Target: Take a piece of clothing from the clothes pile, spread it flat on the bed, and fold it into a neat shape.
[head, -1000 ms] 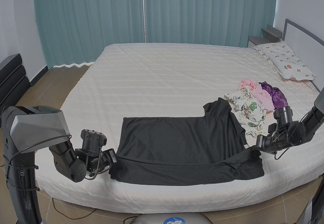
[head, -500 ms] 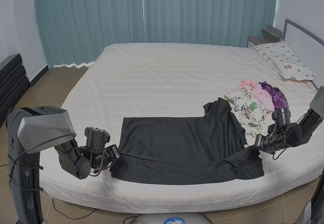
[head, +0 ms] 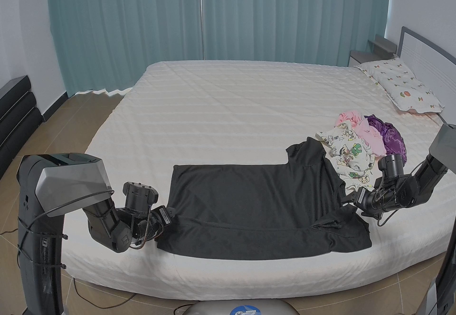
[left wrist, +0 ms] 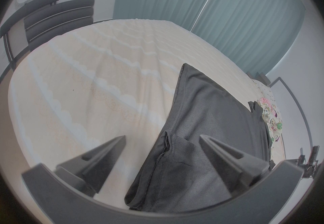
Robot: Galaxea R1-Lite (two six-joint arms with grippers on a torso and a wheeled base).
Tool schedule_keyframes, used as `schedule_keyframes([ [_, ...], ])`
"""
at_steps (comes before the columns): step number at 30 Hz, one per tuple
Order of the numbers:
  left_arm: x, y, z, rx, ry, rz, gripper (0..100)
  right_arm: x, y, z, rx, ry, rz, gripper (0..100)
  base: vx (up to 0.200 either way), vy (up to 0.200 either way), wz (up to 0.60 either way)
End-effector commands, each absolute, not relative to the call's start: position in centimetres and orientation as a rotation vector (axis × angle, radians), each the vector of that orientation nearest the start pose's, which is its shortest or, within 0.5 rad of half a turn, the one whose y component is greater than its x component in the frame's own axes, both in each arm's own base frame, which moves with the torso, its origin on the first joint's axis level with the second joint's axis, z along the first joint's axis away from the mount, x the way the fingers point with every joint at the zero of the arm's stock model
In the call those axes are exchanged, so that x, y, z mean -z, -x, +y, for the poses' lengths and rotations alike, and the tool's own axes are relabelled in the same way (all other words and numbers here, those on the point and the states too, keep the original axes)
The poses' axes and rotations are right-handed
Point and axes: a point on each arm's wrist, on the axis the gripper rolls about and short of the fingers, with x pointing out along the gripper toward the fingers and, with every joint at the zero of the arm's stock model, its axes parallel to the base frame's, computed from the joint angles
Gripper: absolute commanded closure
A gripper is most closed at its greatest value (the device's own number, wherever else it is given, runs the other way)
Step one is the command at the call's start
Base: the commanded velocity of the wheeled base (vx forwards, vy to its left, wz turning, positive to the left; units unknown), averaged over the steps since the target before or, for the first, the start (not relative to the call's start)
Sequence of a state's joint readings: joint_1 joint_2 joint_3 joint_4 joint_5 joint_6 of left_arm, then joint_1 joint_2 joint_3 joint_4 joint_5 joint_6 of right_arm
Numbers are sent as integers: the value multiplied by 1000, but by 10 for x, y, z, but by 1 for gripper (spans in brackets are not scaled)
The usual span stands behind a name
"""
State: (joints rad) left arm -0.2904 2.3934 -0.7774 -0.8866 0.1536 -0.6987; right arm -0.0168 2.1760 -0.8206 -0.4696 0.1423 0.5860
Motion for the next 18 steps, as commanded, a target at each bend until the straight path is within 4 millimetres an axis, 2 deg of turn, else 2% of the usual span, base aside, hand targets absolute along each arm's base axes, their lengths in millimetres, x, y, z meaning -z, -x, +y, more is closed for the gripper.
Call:
schedule_keyframes([
  [1, 21, -343, -86, -156, 567, 688, 0, -21, -347, -5, 190, -740, 848, 0, 0, 0, 0],
  [6, 2, -326, -75, -176, 612, 674, 0, -27, -335, 1, 249, -874, 850, 0, 0, 0, 0],
  [9, -9, -310, -73, -143, 725, 708, 0, -22, -323, 16, 276, -929, 894, 0, 0, 0, 0],
  [11, -9, -310, -73, -143, 725, 708, 0, -22, -323, 16, 276, -929, 894, 0, 0, 0, 0],
  [12, -11, -303, -69, -94, 843, 766, 0, -16, -321, 24, 308, -933, 889, 0, 0, 0, 0],
  [18, -7, -302, -55, -125, 880, 780, 0, -3, -324, 32, 324, -910, 875, 0, 0, 0, 0],
])
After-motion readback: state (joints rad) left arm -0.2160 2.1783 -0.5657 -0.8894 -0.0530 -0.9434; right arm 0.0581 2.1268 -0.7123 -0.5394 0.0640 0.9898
